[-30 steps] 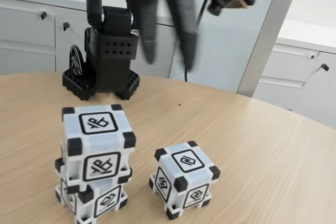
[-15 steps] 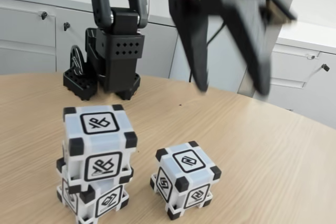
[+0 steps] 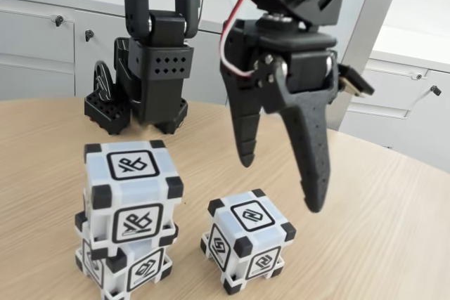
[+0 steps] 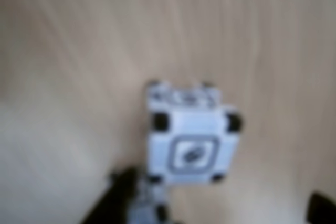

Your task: Stack cubes from left to right.

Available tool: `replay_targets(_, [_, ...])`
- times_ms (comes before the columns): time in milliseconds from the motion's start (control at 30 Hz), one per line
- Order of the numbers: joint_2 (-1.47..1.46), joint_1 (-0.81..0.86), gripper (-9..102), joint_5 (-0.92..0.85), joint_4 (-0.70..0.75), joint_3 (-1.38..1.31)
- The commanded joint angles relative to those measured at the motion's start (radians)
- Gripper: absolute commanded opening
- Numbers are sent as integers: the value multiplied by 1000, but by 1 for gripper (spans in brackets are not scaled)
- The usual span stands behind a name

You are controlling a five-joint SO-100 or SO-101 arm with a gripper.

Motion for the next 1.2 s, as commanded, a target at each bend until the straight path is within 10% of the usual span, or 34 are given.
replay_targets(0, [2,43,36,11,-2,9])
replay_targets(1167, [-236,98,35,-71,-15,0])
